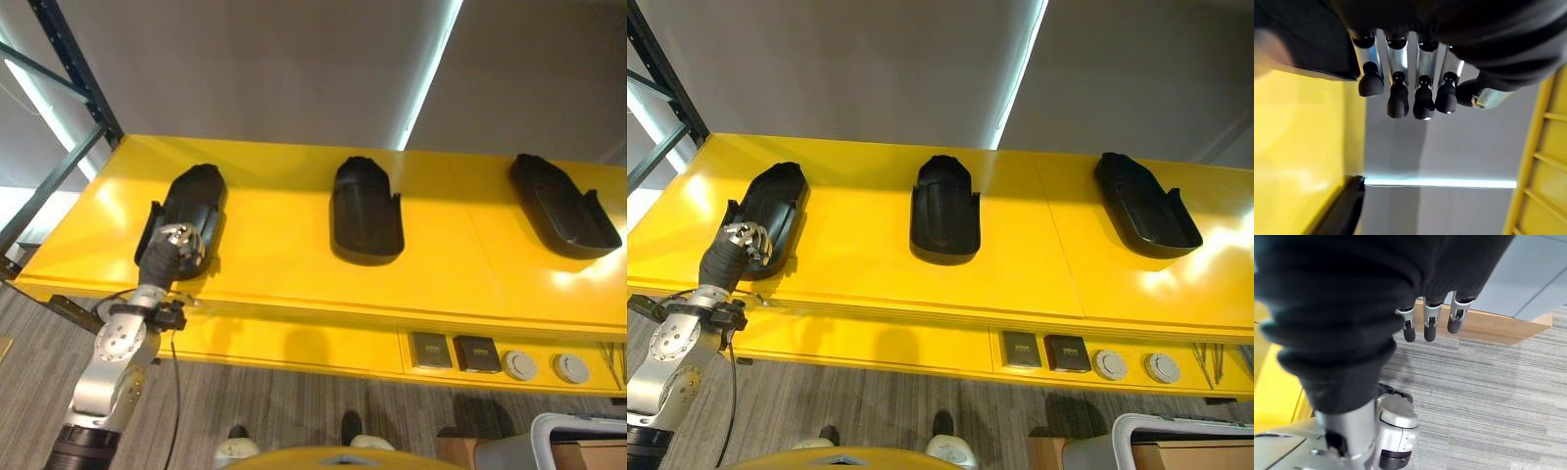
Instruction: Move parts from the plastic box to the shelf.
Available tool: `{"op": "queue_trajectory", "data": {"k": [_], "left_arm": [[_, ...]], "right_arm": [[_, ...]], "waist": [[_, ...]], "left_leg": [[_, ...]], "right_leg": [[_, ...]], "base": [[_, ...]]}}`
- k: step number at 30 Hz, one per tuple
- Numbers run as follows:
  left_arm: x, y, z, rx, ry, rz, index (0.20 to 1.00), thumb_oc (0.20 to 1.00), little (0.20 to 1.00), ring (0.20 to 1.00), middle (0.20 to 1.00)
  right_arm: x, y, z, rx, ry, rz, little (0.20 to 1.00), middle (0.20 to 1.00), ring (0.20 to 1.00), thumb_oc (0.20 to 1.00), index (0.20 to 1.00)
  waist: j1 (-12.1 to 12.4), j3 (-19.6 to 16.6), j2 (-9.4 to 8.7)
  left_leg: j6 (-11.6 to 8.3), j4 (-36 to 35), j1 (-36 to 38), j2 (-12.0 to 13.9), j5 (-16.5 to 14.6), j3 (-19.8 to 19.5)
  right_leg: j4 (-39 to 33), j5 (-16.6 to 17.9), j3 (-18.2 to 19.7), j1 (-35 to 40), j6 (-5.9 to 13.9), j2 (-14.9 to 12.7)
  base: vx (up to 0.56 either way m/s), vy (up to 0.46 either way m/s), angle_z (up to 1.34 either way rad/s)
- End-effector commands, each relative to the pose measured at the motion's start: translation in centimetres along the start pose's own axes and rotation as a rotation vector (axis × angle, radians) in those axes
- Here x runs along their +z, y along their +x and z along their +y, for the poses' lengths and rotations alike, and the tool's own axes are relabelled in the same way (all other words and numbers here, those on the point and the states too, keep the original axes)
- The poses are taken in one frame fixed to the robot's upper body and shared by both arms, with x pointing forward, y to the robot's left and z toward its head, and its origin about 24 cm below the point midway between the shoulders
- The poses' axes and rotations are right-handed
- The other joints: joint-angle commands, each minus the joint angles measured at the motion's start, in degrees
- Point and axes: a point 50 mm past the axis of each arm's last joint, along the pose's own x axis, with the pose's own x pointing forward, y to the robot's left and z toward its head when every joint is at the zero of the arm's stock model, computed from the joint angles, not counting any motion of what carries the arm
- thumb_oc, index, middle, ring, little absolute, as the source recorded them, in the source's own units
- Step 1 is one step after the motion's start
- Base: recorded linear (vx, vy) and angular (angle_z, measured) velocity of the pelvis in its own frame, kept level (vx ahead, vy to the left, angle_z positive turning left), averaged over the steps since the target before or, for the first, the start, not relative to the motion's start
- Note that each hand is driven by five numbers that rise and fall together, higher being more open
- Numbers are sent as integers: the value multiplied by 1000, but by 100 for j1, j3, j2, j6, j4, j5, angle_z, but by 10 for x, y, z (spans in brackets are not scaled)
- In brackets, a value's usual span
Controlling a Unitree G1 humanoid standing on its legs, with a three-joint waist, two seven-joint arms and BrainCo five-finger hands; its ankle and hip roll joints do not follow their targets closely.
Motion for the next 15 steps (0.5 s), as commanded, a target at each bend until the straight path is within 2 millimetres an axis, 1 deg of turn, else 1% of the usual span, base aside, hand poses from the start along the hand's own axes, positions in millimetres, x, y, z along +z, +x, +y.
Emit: {"op": "queue_trajectory", "data": {"k": [1,4,6,7,9,10,15], "left_arm": [[43,16,-11,-150,-48,-240,200,200,200,200,200],[42,15,-16,-197,-47,-220,200,200,200,200,200],[38,15,-19,-233,-65,-175,200,200,200,200,200],[28,13,-20,-255,-115,-106,200,200,200,200,200],[20,10,-20,-266,-149,-53,200,200,200,200,200],[8,4,-21,-276,-168,4,200,200,200,200,200],[-7,-9,-20,-284,-171,83,200,200,200,200,200]], "right_arm": [[3,2,8,-1,15,7,1000,1000,1000,1000,1000],[2,2,8,-2,11,9,1000,1000,1000,1000,1000],[2,2,7,-5,3,12,1000,1000,1000,1000,1000],[2,2,5,-8,-4,14,1000,1000,1000,1000,1000],[2,2,3,-11,-10,12,1000,1000,1000,1000,1000],[3,2,0,-14,-17,9,1000,1000,1000,1000,1000],[4,1,-6,-24,-25,2,1000,1000,1000,1000,1000]], "waist": [[-2,16,-97],[1,0,-89],[4,-3,-77],[19,-4,-62],[28,1,-53],[46,18,-40],[119,80,-15]], "left_leg": [[228,324,-209,-78,-263,85],[222,314,-204,-82,-261,75],[214,316,-204,-83,-257,71],[213,312,-209,-90,-254,64],[215,315,-216,-93,-254,65],[221,320,-230,-101,-254,53],[231,336,-273,-126,-241,14]], "right_leg": [[130,-496,-28,291,274,-206],[124,-493,-32,294,277,-204],[131,-492,-29,289,283,-204],[126,-490,-27,283,285,-202],[126,-484,-25,275,287,-204],[133,-475,-23,256,286,-205],[129,-451,-71,244,290,-226]], "base": [[0,0,0],[0,0,0],[0,0,0],[0,0,0],[-15,10,0],[-38,22,-1],[-33,13,1]]}}
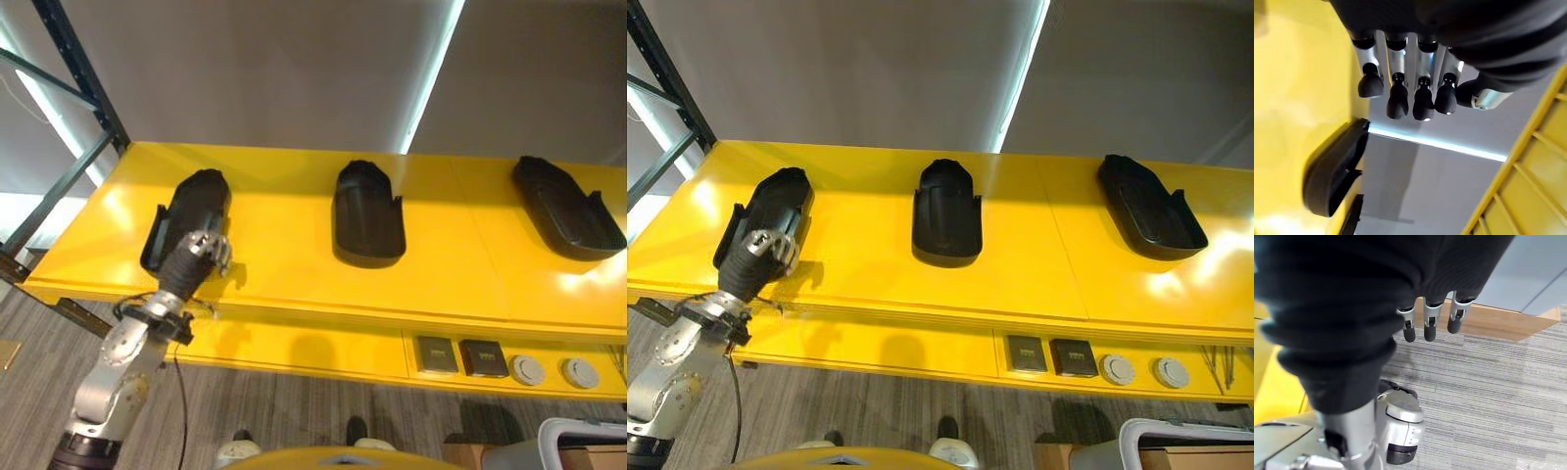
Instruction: Move parts from the plastic box to the shelf.
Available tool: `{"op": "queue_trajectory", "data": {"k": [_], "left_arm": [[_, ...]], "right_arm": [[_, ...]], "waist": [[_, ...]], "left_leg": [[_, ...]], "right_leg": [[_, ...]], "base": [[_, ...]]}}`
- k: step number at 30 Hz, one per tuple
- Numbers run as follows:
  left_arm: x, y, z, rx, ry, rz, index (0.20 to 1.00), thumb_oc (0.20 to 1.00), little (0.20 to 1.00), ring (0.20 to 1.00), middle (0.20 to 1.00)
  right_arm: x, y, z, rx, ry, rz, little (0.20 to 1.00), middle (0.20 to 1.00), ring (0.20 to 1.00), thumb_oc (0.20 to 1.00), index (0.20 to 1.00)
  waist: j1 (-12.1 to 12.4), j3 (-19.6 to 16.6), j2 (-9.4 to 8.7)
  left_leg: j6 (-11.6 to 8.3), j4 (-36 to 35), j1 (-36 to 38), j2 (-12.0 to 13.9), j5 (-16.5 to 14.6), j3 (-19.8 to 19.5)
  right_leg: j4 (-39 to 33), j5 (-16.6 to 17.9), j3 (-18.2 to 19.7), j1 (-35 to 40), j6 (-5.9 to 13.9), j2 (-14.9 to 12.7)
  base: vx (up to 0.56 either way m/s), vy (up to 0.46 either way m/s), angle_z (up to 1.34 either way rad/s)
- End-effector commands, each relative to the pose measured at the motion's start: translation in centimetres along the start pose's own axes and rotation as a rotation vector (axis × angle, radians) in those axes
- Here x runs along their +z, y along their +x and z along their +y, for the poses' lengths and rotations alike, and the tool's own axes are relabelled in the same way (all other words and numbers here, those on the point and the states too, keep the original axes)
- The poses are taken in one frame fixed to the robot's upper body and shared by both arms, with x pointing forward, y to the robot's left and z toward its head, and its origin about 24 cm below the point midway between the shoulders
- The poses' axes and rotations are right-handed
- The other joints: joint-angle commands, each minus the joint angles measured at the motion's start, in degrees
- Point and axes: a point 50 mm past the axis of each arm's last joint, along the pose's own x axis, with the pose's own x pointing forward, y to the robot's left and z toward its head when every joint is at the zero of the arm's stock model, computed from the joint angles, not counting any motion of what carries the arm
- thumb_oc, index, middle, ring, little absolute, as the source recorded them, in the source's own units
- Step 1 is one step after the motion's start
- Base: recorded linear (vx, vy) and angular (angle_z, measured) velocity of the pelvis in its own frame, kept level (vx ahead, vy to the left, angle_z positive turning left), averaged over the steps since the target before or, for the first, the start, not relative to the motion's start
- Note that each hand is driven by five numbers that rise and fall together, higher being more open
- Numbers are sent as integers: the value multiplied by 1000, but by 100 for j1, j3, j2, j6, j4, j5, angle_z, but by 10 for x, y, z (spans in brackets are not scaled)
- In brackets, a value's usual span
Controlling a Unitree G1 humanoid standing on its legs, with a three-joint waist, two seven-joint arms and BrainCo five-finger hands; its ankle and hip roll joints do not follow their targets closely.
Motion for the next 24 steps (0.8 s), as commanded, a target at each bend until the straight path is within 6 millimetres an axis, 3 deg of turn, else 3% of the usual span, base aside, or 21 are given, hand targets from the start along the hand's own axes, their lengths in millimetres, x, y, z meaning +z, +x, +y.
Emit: {"op": "queue_trajectory", "data": {"k": [1,4,15,24], "left_arm": [[22,8,-7,-81,44,-97,200,200,200,200,200],[16,-1,0,-24,77,-69,200,200,200,200,200],[20,-3,8,73,176,-73,200,200,200,200,200],[19,-6,44,348,320,-44,200,200,200,200,200]], "right_arm": [[3,1,-9,-24,-23,5,1000,1000,1000,1000,1000],[3,1,-11,-23,-18,8,1000,1000,1000,1000,1000],[4,2,-10,-20,-35,8,1000,1000,1000,1000,1000],[0,1,-8,-12,-48,16,1000,1000,1000,1000,1000]], "waist": [[77,124,-115],[166,147,-114],[235,154,-113],[148,138,-141]], "left_leg": [[237,336,-317,-120,-227,26],[251,313,-328,-151,-216,-20],[252,259,-306,-162,-183,-72],[254,248,-276,-138,-178,-38]], "right_leg": [[129,-429,-57,191,292,-219],[103,-404,-130,202,304,-236],[79,-378,-199,235,318,-241],[136,-411,-145,225,322,-229]], "base": [[-24,2,5],[-32,-3,10],[-7,-2,3],[0,0,0]]}}
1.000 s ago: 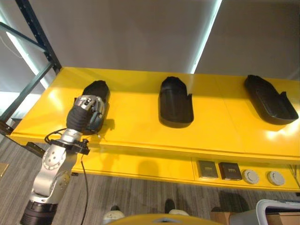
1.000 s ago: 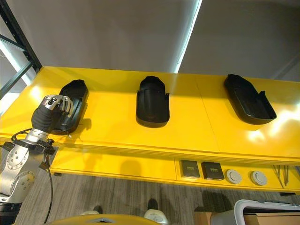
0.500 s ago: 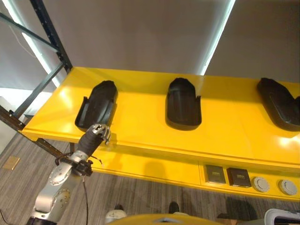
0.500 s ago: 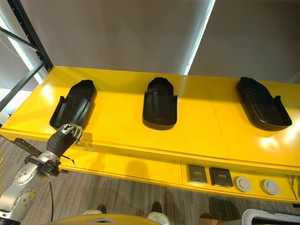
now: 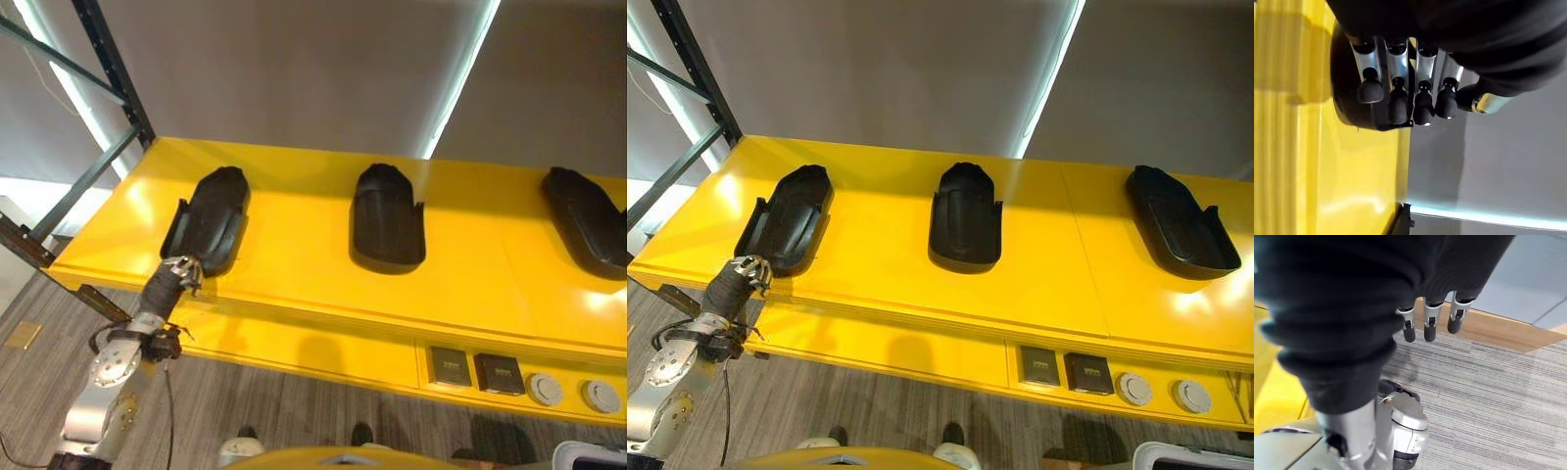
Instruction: Move parts from the plastic box to the shelf.
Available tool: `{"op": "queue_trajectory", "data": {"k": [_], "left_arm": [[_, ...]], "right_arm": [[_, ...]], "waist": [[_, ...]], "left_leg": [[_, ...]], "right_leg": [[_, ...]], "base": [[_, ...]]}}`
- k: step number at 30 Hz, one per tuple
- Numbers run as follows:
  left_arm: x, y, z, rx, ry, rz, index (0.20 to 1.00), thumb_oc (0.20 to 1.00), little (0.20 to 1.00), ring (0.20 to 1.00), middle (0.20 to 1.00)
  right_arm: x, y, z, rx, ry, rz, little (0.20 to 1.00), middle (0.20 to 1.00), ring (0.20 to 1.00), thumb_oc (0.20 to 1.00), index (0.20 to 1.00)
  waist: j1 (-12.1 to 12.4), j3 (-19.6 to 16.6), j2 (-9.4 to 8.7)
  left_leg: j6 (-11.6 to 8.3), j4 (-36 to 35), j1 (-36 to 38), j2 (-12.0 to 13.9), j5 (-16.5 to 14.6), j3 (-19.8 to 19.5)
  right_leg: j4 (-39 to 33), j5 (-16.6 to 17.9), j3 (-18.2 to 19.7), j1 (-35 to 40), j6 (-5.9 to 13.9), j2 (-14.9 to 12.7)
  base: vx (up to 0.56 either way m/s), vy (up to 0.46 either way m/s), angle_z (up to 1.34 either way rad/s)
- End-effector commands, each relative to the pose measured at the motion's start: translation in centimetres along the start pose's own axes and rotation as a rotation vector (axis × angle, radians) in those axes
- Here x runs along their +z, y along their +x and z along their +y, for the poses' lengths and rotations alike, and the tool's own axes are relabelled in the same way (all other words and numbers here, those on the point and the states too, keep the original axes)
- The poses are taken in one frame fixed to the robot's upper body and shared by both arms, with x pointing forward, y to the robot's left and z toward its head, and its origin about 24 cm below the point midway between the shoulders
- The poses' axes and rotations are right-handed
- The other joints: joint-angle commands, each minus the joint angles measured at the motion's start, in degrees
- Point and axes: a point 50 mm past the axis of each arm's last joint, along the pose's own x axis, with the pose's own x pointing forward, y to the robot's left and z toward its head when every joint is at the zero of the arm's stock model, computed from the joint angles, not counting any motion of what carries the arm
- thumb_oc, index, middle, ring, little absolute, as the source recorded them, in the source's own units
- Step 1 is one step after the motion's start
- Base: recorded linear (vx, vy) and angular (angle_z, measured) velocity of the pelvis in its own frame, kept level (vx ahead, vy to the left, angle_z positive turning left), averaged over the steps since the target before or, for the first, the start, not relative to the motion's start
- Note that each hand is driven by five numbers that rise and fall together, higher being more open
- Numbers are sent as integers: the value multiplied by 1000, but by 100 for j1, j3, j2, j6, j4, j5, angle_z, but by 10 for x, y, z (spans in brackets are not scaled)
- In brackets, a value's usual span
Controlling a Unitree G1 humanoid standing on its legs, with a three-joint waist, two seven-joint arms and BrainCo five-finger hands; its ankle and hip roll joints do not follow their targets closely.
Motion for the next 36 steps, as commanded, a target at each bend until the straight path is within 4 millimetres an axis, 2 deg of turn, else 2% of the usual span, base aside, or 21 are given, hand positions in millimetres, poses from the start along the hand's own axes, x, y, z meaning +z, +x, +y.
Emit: {"op": "queue_trajectory", "data": {"k": [1,11,16,19,26,32,36], "left_arm": [[33,15,8,47,77,-159,200,200,200,200,200],[8,20,9,119,57,-58,200,200,200,200,200],[4,22,11,147,66,-53,200,200,200,200,200],[4,24,12,161,76,-61,200,200,200,200,200],[24,31,11,171,100,-160,200,200,200,200,200],[31,34,12,173,104,-183,200,200,200,200,200],[23,38,16,201,64,-128,200,200,200,200,200]], "right_arm": [[6,2,-1,0,-40,-1,1000,1000,1000,1000,1000],[9,1,-2,3,-50,-15,1000,1000,1000,1000,1000],[13,1,-4,2,-55,-20,1000,1000,1000,1000,1000],[14,1,-5,-1,-62,-22,1000,1000,1000,1000,1000],[12,1,-5,3,-73,-18,1000,1000,1000,1000,1000],[10,1,-5,5,-88,-13,1000,1000,1000,1000,1000],[8,0,-5,8,-99,-9,1000,1000,1000,1000,1000]], "waist": [[-54,200,-152],[-150,286,-210],[-195,322,-214],[-216,333,-209],[-279,323,-222],[-319,284,-223],[-376,251,-230]], "left_leg": [[244,259,-217,-75,-187,119],[257,327,-252,-51,-208,160],[253,363,-276,-25,-199,193],[257,378,-285,-20,-198,200],[249,378,-260,1,-192,214],[242,366,-230,13,-187,235],[237,364,-208,23,-191,264]], "right_leg": [[153,-383,40,172,274,-165],[200,-400,141,127,254,-125],[229,-407,164,100,243,-117],[242,-412,180,90,239,-117],[236,-428,212,107,239,-109],[222,-441,235,131,240,-103],[224,-448,263,134,253,-105]], "base": [[0,0,0],[0,-1,-1],[0,0,0],[0,0,0],[0,0,0],[7,2,-1],[32,3,-8]]}}
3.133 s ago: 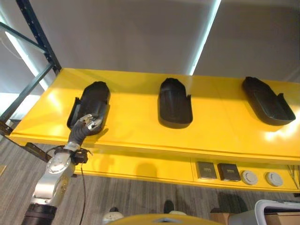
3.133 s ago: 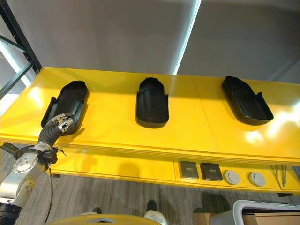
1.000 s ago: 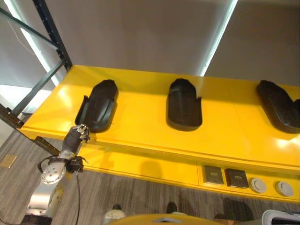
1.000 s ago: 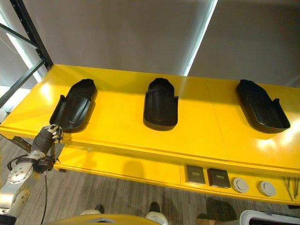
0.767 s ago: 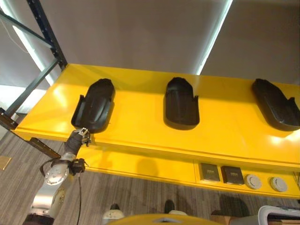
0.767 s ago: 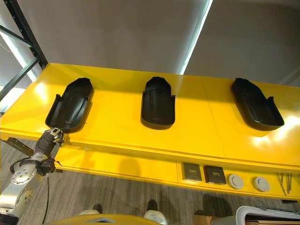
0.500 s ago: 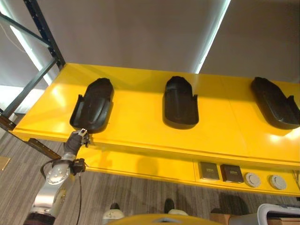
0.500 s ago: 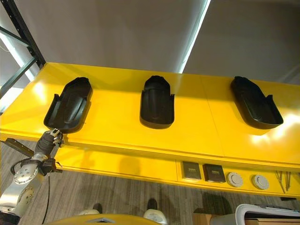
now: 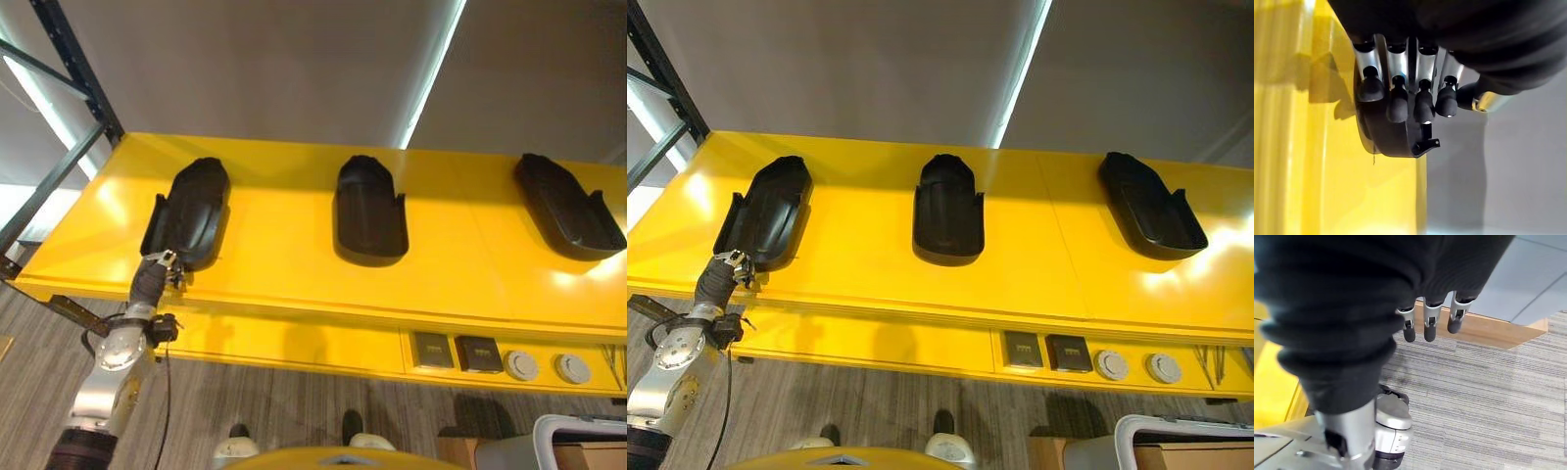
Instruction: Move parts from the plastic box to the shelf.
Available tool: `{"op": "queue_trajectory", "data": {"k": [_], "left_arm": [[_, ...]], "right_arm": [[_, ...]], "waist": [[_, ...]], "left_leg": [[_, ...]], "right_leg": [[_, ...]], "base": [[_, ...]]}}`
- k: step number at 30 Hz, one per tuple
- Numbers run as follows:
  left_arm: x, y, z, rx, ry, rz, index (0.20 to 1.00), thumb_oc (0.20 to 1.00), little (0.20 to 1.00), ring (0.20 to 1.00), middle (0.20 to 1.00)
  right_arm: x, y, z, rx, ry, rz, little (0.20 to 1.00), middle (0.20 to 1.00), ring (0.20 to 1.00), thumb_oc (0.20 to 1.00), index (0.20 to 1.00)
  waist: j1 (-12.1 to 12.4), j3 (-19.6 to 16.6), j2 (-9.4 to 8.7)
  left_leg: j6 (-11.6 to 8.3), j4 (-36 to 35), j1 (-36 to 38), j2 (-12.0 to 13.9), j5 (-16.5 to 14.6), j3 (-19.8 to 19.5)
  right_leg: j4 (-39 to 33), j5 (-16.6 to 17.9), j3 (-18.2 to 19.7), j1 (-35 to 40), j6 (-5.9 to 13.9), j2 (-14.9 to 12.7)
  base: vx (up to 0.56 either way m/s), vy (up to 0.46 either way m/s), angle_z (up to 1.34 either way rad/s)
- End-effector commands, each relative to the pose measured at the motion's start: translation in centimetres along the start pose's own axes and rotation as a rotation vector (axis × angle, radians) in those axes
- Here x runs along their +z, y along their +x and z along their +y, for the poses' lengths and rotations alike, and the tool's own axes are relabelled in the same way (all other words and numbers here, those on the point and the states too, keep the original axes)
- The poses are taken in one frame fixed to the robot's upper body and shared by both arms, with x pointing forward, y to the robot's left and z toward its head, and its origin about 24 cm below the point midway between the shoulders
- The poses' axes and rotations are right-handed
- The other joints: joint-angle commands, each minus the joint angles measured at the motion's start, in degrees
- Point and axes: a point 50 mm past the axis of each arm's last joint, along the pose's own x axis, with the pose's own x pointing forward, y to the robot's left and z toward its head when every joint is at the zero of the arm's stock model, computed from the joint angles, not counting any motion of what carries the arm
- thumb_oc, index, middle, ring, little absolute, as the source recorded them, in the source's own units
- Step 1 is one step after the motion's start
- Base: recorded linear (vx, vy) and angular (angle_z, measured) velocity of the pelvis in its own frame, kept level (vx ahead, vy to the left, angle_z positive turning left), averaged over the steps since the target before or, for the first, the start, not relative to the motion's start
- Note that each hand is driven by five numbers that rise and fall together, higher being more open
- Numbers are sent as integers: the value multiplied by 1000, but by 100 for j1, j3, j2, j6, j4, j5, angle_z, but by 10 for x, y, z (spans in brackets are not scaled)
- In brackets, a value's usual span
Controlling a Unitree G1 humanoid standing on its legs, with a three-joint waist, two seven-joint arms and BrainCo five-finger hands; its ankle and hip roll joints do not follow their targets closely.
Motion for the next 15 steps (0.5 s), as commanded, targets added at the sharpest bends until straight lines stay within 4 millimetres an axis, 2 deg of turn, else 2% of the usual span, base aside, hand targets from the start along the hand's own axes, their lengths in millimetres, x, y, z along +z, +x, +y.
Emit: {"op": "queue_trajectory", "data": {"k": [1,8,15], "left_arm": [[26,20,3,33,0,-120,200,200,200,200,200],[10,25,12,109,51,-56,200,200,200,200,200],[5,35,28,185,98,-22,200,200,200,200,200]], "right_arm": [[6,0,-6,-2,-80,-9,1000,1000,1000,1000,1000],[8,0,-9,-2,-103,-13,1000,1000,1000,1000,1000],[10,0,-12,-3,-137,-17,1000,1000,1000,1000,1000]], "waist": [[-98,63,-85],[-172,78,-101],[-262,91,-114]], "left_leg": [[221,360,-284,40,-167,107],[218,374,-302,66,-156,153],[219,419,-336,92,-141,184]], "right_leg": [[223,-462,114,154,238,-107],[241,-466,172,107,237,-90],[281,-463,227,53,243,-79]], "base": [[25,3,-8],[5,2,-3],[0,0,0]]}}
